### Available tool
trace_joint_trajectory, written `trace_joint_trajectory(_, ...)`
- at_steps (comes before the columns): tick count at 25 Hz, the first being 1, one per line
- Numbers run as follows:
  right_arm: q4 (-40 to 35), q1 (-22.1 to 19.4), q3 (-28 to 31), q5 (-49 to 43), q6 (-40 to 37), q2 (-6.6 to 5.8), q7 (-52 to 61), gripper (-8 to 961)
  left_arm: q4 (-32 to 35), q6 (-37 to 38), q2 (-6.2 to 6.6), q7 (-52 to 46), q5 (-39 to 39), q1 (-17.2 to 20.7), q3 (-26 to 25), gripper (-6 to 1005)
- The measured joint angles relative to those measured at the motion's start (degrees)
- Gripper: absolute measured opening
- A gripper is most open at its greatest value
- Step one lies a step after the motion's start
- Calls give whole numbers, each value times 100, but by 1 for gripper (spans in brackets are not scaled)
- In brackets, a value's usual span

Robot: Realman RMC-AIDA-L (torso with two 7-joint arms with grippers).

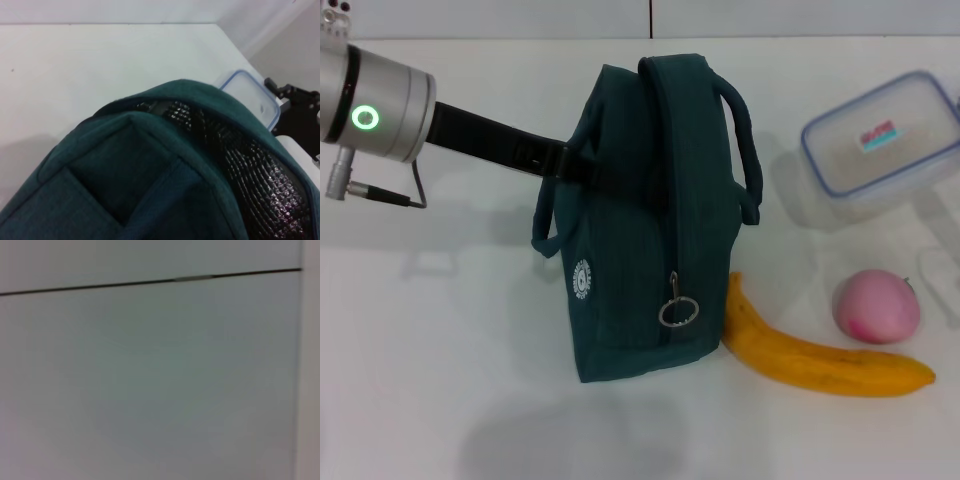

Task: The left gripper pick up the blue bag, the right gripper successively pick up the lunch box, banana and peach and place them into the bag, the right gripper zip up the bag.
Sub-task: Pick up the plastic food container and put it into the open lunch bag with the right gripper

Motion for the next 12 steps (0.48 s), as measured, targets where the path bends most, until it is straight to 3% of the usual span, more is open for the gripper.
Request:
trace_joint_trajectory(10, -32, 348, 12, 539, -1119, -2, 7, 97, -16, -14, 16, 5, 30, -150, -1, 54)
trace_joint_trajectory(12, -135, 588, 16, 673, -1489, -19, -14, 97, -16, -27, 21, 5, 30, -168, -1, 54)
